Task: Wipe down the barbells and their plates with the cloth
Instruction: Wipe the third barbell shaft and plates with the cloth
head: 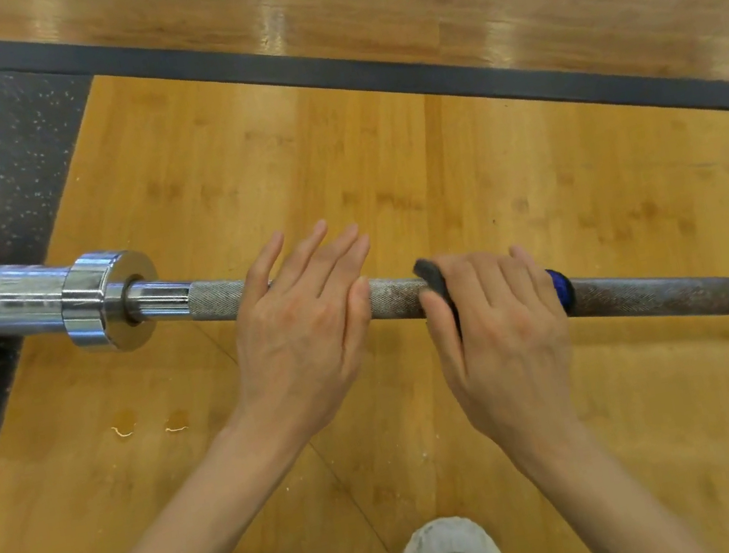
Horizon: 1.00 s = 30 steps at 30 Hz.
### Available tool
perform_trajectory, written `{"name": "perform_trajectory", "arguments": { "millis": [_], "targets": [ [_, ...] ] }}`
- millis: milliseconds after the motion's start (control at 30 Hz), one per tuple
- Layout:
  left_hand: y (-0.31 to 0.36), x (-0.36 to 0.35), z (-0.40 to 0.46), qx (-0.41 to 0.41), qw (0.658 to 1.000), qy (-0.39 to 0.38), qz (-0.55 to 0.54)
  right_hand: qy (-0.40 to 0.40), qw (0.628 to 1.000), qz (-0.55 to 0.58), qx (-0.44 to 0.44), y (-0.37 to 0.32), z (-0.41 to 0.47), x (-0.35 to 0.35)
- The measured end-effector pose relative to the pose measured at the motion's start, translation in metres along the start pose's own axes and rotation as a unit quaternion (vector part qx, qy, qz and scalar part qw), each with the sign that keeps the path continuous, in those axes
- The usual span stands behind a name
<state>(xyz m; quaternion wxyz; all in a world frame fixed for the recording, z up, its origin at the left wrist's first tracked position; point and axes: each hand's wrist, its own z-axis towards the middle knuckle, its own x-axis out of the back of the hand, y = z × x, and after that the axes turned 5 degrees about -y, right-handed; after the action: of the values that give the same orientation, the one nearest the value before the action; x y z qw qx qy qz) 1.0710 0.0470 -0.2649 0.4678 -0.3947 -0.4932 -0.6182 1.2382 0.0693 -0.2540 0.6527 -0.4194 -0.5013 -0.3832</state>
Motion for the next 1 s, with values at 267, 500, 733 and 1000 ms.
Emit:
{"name": "perform_trajectory", "arguments": {
  "millis": [267, 500, 733, 1000],
  "targets": [
    [-0.003, 0.010, -0.016, -0.001, 0.999, -0.026, -0.032, 0.020, 0.999, 0.028, -0.014, 0.006, 0.003, 0.003],
    [-0.037, 0.015, -0.040, 0.093, 0.995, 0.025, -0.030, 0.069, 0.991, 0.116, -0.013, -0.044, -0.025, -0.023],
    [-0.040, 0.015, -0.039, 0.069, 0.997, 0.021, -0.031, 0.028, 0.994, 0.038, 0.095, -0.026, -0.035, -0.021],
    [-0.038, 0.014, -0.037, 0.077, 0.996, 0.033, -0.039, 0.032, 0.992, 0.081, 0.089, -0.064, -0.028, -0.026]
  ]
}}
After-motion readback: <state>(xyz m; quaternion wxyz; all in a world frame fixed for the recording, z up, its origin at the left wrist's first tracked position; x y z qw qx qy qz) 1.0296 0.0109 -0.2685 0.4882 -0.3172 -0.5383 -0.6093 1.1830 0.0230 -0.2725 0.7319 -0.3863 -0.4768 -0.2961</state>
